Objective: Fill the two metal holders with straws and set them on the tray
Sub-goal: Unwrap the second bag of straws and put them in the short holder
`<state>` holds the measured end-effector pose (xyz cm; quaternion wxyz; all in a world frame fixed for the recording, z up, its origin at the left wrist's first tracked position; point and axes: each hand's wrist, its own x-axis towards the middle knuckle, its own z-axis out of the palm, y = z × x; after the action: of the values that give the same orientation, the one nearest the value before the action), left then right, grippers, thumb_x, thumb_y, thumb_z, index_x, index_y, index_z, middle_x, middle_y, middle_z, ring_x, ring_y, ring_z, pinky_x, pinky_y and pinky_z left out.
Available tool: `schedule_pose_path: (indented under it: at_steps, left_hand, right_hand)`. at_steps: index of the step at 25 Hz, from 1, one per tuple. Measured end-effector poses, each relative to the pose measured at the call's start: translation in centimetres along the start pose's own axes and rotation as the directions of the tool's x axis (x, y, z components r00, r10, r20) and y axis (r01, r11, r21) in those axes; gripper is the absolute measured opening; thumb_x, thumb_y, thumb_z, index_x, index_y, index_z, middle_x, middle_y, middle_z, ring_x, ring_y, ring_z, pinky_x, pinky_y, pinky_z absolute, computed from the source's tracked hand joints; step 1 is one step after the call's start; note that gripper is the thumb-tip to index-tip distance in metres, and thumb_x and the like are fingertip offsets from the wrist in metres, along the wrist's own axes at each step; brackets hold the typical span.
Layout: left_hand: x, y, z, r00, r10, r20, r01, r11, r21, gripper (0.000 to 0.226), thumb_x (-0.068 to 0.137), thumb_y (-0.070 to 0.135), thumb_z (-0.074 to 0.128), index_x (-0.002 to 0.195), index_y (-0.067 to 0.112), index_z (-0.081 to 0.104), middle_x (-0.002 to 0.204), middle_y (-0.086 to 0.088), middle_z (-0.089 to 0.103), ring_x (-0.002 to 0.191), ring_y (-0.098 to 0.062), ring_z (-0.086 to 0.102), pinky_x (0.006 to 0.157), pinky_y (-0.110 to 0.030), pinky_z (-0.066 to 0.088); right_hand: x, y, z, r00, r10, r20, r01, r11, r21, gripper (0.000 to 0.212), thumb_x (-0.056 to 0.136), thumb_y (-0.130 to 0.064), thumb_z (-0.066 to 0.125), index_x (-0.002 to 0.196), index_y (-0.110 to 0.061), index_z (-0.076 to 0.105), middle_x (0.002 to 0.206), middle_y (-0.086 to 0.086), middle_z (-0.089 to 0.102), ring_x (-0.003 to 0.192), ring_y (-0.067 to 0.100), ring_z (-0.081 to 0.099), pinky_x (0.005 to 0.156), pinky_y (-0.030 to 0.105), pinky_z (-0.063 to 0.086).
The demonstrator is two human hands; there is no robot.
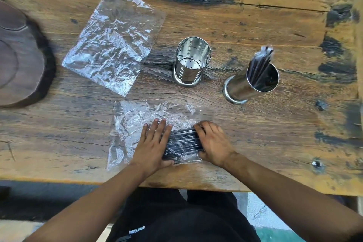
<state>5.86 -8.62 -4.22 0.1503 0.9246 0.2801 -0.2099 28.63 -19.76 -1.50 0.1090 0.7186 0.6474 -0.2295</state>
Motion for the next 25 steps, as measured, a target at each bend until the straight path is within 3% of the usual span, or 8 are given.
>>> schedule_pose_path:
  at_steps: [3, 8, 11, 19, 25]
  left_hand:
    - [1.0, 0.1, 0.3, 0.999, 0.0, 0.05, -0.002, 0.999, 0.032, 0.127, 0.076, 0.08, 0.056, 0.157, 0.02, -0.022, 0.167, -0.014, -0.019, 0.151, -0.036, -0.025, 0.122, -0.057, -0.012]
    - [1.5, 0.5, 1.0, 0.994, -0.039, 0.098, 0.042, 0.999, -0.024, 0.125, 0.078, 0.078, 0.057, 0.154, 0.027, -0.028, 0.164, -0.013, -0.029, 0.149, -0.036, -0.031, 0.121, -0.061, -0.006]
    - [1.6, 0.9, 1.3, 0.991, -0.047, 0.123, 0.051, 0.998, -0.032, 0.125, 0.078, 0.08, 0.054, 0.152, 0.026, -0.032, 0.159, -0.015, -0.038, 0.145, -0.037, -0.037, 0.12, -0.064, -0.007]
    - [1.6, 0.7, 1.3, 0.991, -0.041, 0.126, 0.042, 0.999, -0.004, 0.117, 0.08, 0.083, 0.043, 0.155, 0.025, -0.027, 0.159, -0.016, -0.039, 0.145, -0.038, -0.038, 0.119, -0.063, -0.013]
    - [1.3, 0.4, 1.0, 0.992, -0.065, 0.106, 0.074, 0.994, -0.083, 0.116, 0.079, 0.077, 0.054, 0.155, 0.035, -0.023, 0.162, -0.007, -0.035, 0.148, -0.03, -0.035, 0.122, -0.057, -0.012]
  right_hand:
    - [1.7, -1.1, 0.4, 0.996, -0.073, 0.041, 0.073, 0.997, 0.01, 0.098, 0.062, -0.041, 0.085, 0.142, -0.007, 0.041, 0.133, 0.013, 0.047, 0.125, 0.031, 0.045, 0.113, 0.042, 0.036]
    - [2.9, -1.3, 0.3, 0.986, -0.104, 0.128, 0.113, 0.992, -0.063, 0.098, 0.059, -0.053, 0.087, 0.135, -0.008, 0.044, 0.12, 0.01, 0.049, 0.107, 0.026, 0.047, 0.097, 0.04, 0.042]
    - [2.4, -1.2, 0.2, 0.984, -0.103, 0.149, 0.113, 0.992, -0.063, 0.076, 0.07, -0.031, 0.08, 0.134, -0.009, 0.046, 0.124, 0.011, 0.05, 0.107, 0.026, 0.046, 0.093, 0.039, 0.044]
    - [2.4, -2.4, 0.1, 0.981, -0.023, 0.193, 0.046, 0.992, -0.116, 0.051, 0.083, 0.002, 0.061, 0.133, -0.003, 0.049, 0.127, 0.018, 0.055, 0.113, 0.036, 0.053, 0.096, 0.045, 0.05]
    - [2.2, -2.3, 0.5, 0.986, -0.043, 0.161, 0.064, 0.989, -0.131, 0.051, 0.081, 0.004, 0.064, 0.129, -0.004, 0.05, 0.122, 0.016, 0.059, 0.11, 0.034, 0.058, 0.09, 0.043, 0.053]
